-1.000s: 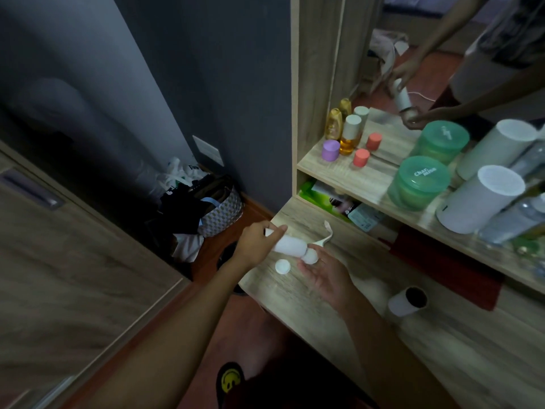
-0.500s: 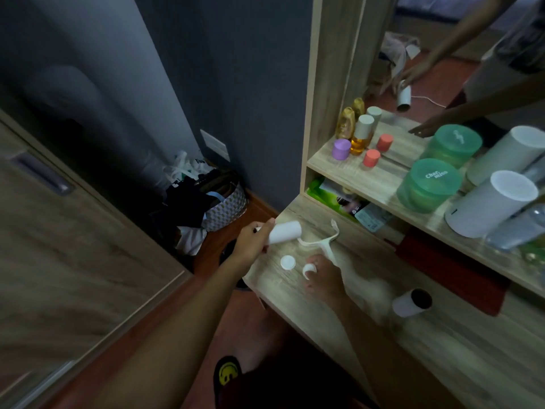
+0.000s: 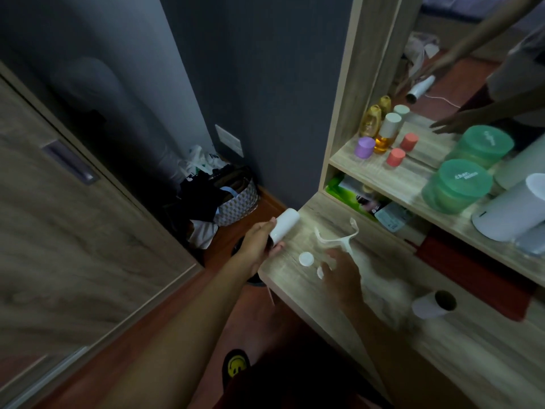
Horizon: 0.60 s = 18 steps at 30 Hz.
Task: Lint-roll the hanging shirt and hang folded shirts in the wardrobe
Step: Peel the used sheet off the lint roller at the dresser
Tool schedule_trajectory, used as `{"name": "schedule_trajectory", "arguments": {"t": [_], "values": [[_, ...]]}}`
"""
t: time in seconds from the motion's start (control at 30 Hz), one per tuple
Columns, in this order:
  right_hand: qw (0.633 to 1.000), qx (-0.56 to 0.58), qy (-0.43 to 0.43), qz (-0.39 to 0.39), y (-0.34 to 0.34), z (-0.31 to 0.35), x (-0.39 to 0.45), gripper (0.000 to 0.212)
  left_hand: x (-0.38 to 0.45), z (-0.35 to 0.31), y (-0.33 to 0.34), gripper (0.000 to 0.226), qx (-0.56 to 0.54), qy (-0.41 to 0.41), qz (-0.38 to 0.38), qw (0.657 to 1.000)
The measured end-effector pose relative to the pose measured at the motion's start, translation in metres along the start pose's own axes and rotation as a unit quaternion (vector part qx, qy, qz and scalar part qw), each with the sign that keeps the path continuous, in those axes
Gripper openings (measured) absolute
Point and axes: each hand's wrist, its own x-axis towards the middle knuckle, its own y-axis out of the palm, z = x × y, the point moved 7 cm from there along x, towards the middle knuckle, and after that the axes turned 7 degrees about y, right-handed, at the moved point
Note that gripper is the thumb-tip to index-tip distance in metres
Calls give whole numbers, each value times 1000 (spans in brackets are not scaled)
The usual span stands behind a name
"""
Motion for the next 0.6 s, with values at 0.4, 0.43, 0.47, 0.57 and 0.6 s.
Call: {"name": "schedule_trajectory", "arguments": {"t": [0.4,0.43,0.47,0.57,0.6], "values": [[998,-36,-52,14,62,88,-10,44,7,5,-102,33,-73,-49,-43,995],[999,-29,-39,8,72,97,-9,45,11,1,-114,33,-71,-46,-39,996],[1000,-16,-26,-2,82,106,-9,47,15,-4,-125,32,-65,-51,-35,996],[1000,-6,-5,-21,119,139,-17,52,28,-22,-167,37,-10,-57,-34,998],[1000,-8,-7,-18,135,149,-20,52,37,-28,-182,40,21,-49,-27,998]]}}
